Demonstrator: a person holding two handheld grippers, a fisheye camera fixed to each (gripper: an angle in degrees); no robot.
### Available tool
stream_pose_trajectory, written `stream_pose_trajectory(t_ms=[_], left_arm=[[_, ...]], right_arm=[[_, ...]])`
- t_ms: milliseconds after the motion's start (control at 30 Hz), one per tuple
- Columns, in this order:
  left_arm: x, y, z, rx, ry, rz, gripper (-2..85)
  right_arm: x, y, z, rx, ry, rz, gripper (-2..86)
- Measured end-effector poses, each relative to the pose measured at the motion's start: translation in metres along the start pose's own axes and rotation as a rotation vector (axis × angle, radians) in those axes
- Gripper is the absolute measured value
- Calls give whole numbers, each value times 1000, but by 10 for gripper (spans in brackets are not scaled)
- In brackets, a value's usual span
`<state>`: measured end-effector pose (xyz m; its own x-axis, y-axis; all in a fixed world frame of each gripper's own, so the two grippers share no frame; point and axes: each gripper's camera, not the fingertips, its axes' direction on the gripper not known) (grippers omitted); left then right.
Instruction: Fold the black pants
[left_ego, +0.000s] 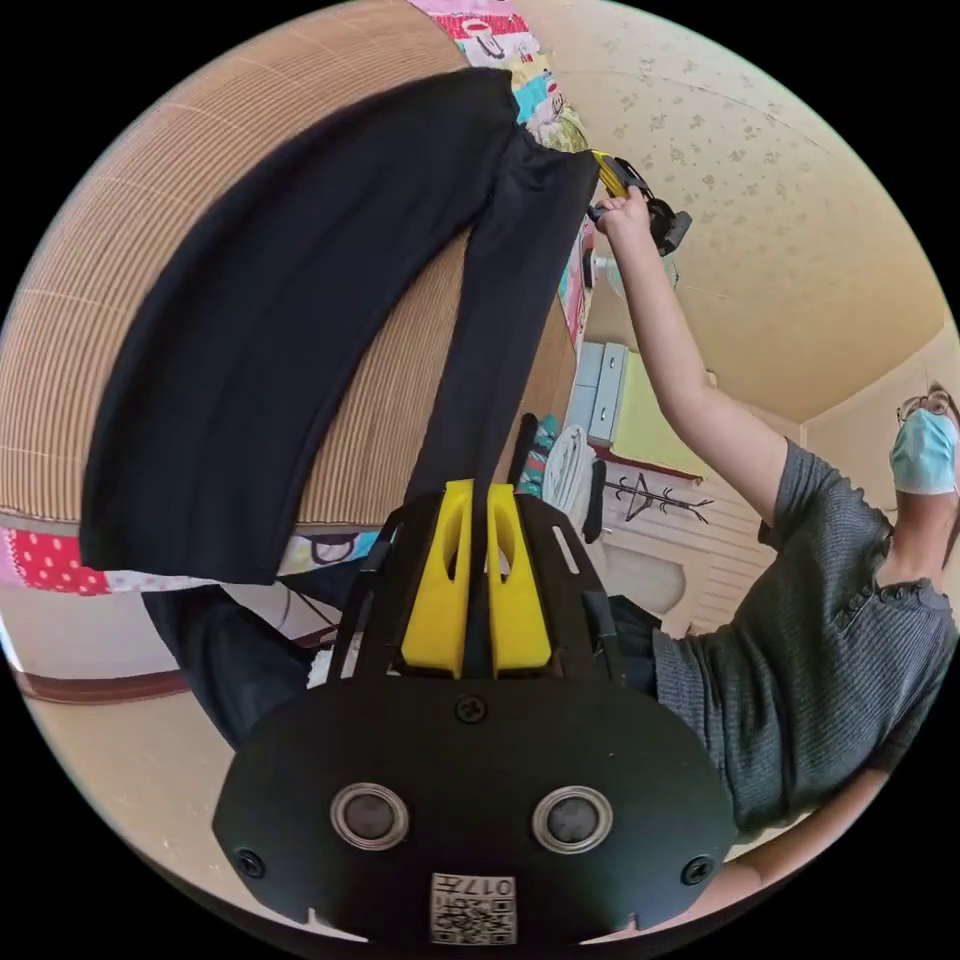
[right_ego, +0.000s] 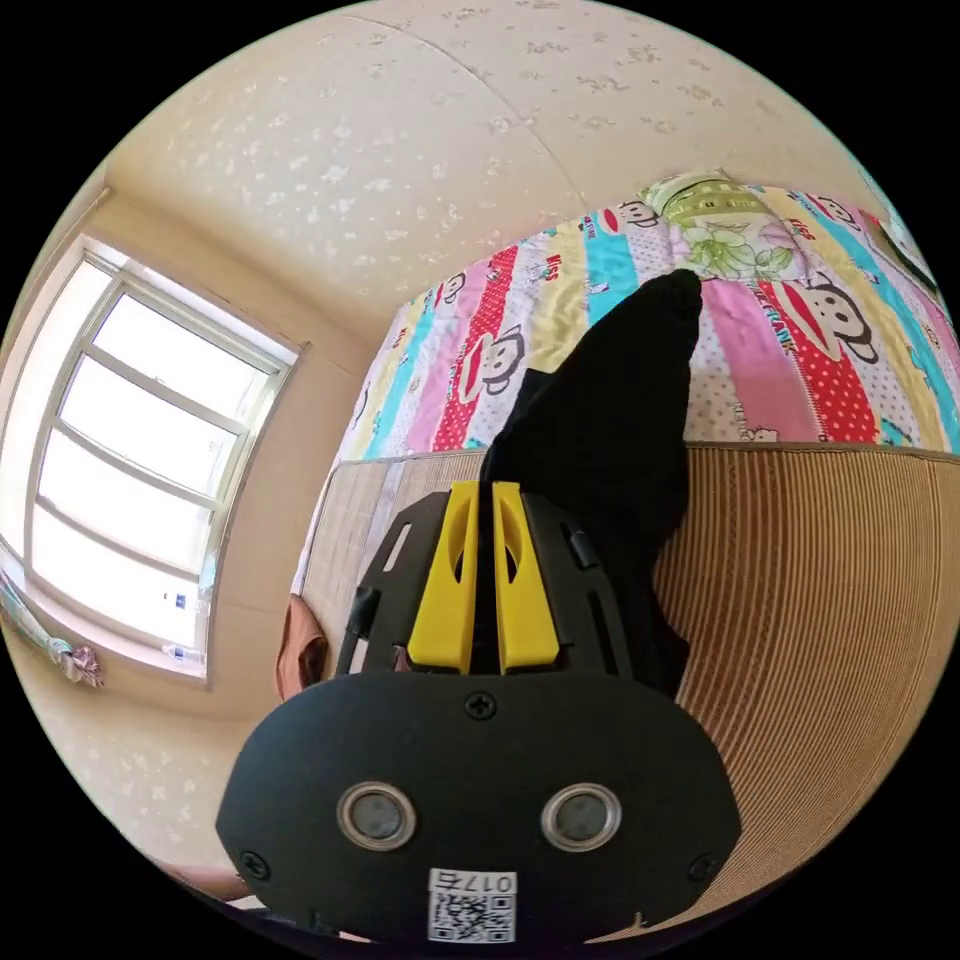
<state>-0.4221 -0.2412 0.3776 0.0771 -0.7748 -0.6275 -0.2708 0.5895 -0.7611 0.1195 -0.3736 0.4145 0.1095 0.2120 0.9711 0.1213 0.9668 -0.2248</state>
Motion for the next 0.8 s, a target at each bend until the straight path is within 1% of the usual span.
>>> stream_pose_trajectory(t_ms=[67,100,133,200,233,333,400,433,500,567,633,700,733,767,800], left_arm=[[-15,-5,-19,43,-65,-14,5],[-27,-10,-28,50,-139,-40,5],[-39,-15,-35,46,-223,-71,5],[-54,-23,-39,36,-318,-94,5],[-62,-28,-39,23,-360,-102,6],[-75,-44,-27,-61,-406,-94,6],[-76,-53,-17,-113,-404,-69,7],[-73,-58,-11,-143,-409,-45,8],[-67,-65,-2,-194,-428,-6,8],[-62,-72,5,-253,-460,16,8],[-54,-80,12,-320,-498,43,6],[-47,-87,18,-374,-516,72,6],[-43,-91,22,-404,-532,89,6],[-42,-92,24,-417,-537,98,7],[-38,-96,28,-441,-543,114,7]], right_arm=[[-3,-7,41,-70,-44,4,25],[1,-5,56,-86,-90,25,25],[3,-1,60,-86,-129,31,26],[11,26,58,-78,-271,5,28],[12,37,56,-87,-284,-11,29],[29,119,46,-219,-233,-21,39],[50,209,48,-370,-194,66,52],[55,234,48,-397,-183,100,56],[64,325,57,-496,-172,223,64],[66,382,67,-535,-165,318,68],[64,424,76,-530,-164,413,72],[60,456,83,-462,-222,545,74],[58,460,84,-436,-235,567,75],[53,465,83,-394,-230,596,77],[46,467,79,-365,-176,603,79]])
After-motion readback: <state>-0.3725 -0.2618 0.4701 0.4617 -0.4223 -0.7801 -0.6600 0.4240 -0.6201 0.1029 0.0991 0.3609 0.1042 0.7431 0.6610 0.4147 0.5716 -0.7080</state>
